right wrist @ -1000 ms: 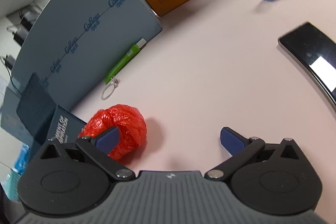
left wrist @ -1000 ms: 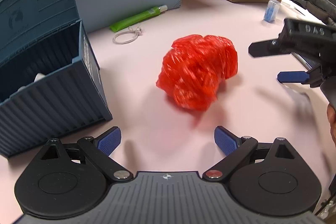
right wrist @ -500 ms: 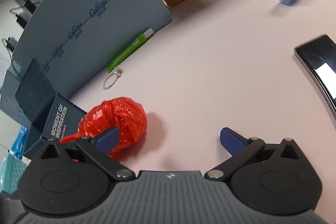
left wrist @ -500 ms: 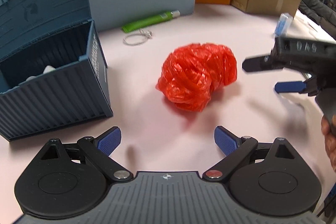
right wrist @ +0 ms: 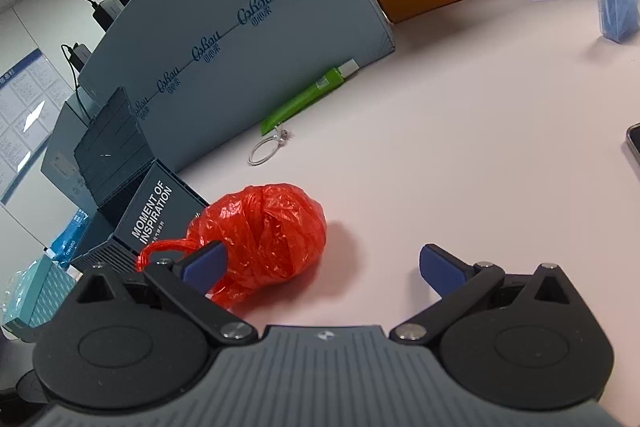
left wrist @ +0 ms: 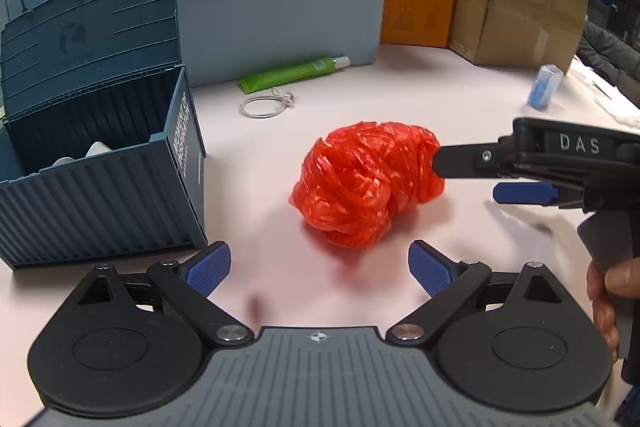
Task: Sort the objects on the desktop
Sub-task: 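Position the open right tool over the red plastic bag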
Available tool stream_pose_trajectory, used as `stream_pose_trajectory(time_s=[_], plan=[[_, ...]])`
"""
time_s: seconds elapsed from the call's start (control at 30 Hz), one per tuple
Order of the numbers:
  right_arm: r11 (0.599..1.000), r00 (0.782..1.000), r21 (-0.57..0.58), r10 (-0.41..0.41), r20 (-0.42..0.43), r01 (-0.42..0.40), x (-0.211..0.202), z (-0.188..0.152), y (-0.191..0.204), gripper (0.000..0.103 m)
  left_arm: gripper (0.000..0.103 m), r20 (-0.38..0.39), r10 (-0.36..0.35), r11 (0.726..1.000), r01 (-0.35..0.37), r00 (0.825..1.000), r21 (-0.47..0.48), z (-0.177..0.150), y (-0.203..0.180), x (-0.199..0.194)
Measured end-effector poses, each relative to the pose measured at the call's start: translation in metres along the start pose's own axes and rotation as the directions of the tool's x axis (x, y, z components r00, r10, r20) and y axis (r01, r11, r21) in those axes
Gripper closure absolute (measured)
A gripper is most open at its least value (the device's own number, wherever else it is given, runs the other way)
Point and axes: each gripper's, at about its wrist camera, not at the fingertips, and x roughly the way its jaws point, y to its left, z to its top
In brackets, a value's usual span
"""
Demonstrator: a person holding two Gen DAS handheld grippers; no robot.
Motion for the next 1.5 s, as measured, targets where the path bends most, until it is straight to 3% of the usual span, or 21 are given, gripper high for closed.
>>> stream_pose_trajectory(time_s=[0.43,1.0,1.33,1.5], plan=[[0.985,1.000,-0.171,0.002,0.000,-0.002,0.012,0.005,0.016,0.003,0.008,0.035,-0.017,1.000,0.017,0.999,-0.004,0.008,-0.011,0.005],[0.960,0.997,-0.269,-0.079,-0.009,0.074,0.024,0.007,0.015,0.000,0.008,0.043,0.054,0.998,-0.053,0.998,-0.025,0.008,-0.013,0.019],[0.945,0.999,-0.325,-0.034,-0.002,0.031,0.024,0.007,0.016,0.000,0.008,0.075,0.076,0.997,-0.076,0.994,-0.012,0.005,-0.014,0.013],[0.959,1.000,-0.281,0.028,-0.013,-0.031,0.027,0.007,0.013,0.000,0.008,0.075,0.062,0.998,-0.062,0.995,0.003,0.005,-0.016,0.014]])
